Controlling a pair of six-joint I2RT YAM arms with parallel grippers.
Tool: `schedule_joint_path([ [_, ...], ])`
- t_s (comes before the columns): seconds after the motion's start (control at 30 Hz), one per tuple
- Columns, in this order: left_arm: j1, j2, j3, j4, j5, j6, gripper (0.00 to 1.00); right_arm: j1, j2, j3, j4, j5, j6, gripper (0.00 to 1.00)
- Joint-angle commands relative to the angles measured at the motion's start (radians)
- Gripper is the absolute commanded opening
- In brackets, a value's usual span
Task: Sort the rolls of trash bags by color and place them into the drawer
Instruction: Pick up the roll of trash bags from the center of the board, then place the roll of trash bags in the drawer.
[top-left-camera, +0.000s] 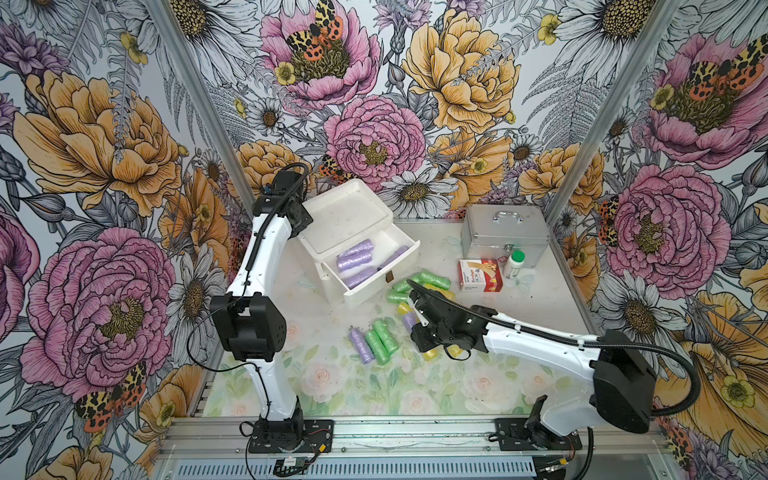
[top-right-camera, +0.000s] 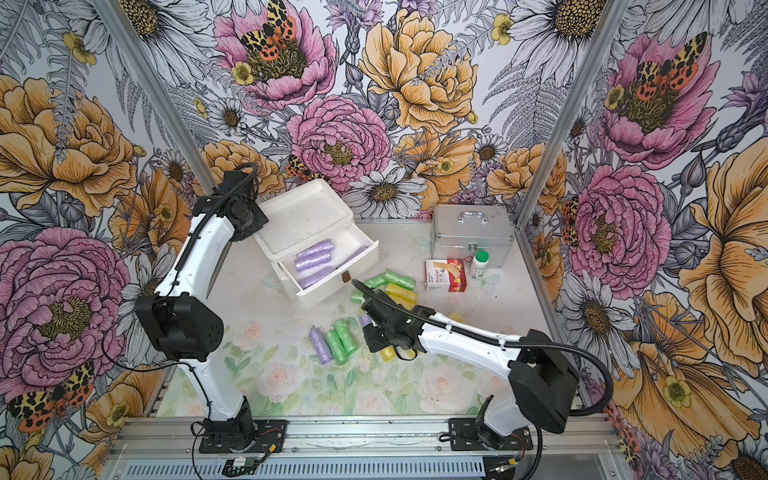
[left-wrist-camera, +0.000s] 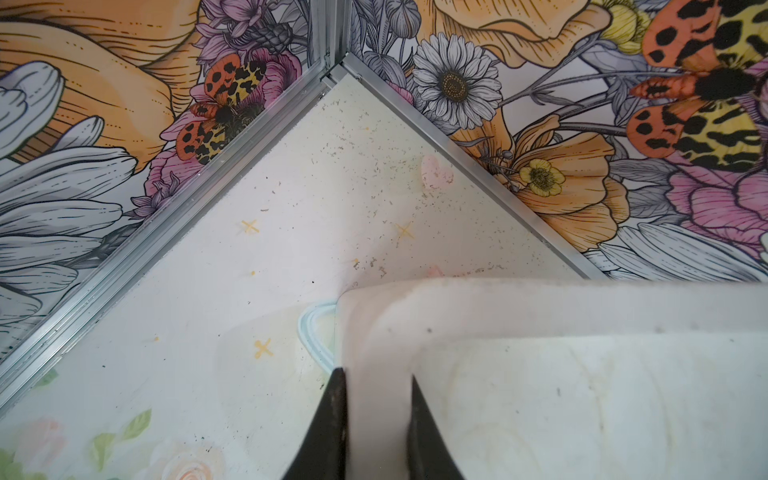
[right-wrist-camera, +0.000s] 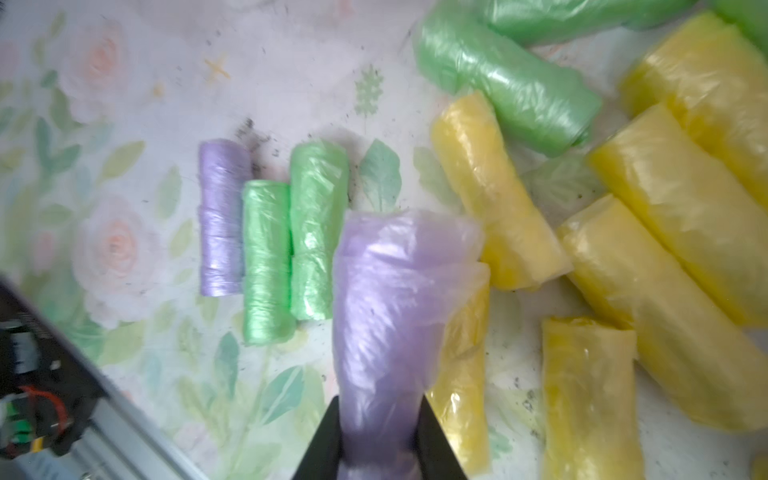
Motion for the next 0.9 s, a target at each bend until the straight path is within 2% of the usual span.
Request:
schedule_joint_path([
  [0.0, 0.001, 0.008, -0.029, -0.067, 0.206, -0.093, 0.00, -0.051, -0.083, 0.093, -0.024, -0.139, 0.059, 0.27],
  [0.17, 0.000, 0.013, -0.030, -0.067, 0.211, -0.107, 0.00, -0.124, -0.061, 0.282, -0.023, -0.186, 0.165, 0.28],
  [0.43, -0.011, 0.016, -0.018, -0.066, 0.222, -0.114, 0.00, -0.198, 0.181, 0.652, 0.013, -0.155, 0.430, 0.29],
  [0.63, -0.012, 0.016, -0.016, -0.067, 0.227, -0.114, 0.00, -0.230, 0.319, 0.710, 0.126, -0.106, 0.678, 0.29],
  [0.87, -0.011, 0.026, -0.012, -0.066, 0.239, -0.111, 0.00, -0.229, 0.429, 0.752, 0.196, -0.095, 0.813, 0.29],
])
